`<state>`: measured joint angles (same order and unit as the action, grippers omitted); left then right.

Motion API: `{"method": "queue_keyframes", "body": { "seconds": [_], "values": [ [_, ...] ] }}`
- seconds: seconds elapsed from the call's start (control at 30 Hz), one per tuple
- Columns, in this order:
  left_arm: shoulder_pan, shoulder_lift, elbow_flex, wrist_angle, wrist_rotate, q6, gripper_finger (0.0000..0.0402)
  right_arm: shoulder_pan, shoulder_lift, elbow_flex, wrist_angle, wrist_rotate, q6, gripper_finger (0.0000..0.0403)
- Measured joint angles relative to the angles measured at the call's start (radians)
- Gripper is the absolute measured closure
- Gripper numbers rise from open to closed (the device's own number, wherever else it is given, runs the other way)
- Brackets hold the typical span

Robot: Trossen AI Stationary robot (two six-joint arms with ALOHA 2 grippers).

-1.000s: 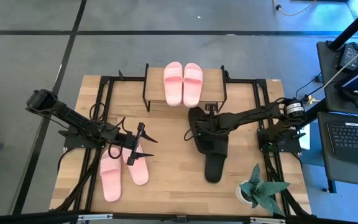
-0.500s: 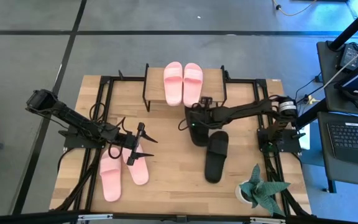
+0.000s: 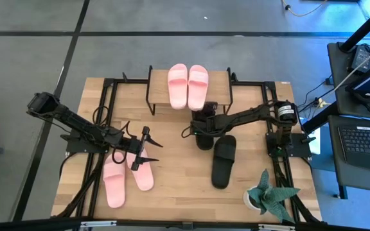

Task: Pick and place slides into the shelf
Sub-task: Put the black slipper slide under the shelf

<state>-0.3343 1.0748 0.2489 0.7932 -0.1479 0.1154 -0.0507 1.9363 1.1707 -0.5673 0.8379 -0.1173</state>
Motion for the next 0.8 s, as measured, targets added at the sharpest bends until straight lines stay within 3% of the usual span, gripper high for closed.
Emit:
{"method": "queue_keyframes", "body": {
  "seconds": [0.53, 0.8],
  "values": [
    [0.000, 0.000, 0.000, 0.000, 0.000, 0.000, 0.0140, 0.014, -0.001, 0.004, -0.018, -0.020, 0.005, 0.0255],
    [0.000, 0.000, 0.000, 0.000, 0.000, 0.000, 0.0140, 0.048, -0.001, 0.004, -0.053, -0.010, 0.009, 0.0240]
  ]
}}
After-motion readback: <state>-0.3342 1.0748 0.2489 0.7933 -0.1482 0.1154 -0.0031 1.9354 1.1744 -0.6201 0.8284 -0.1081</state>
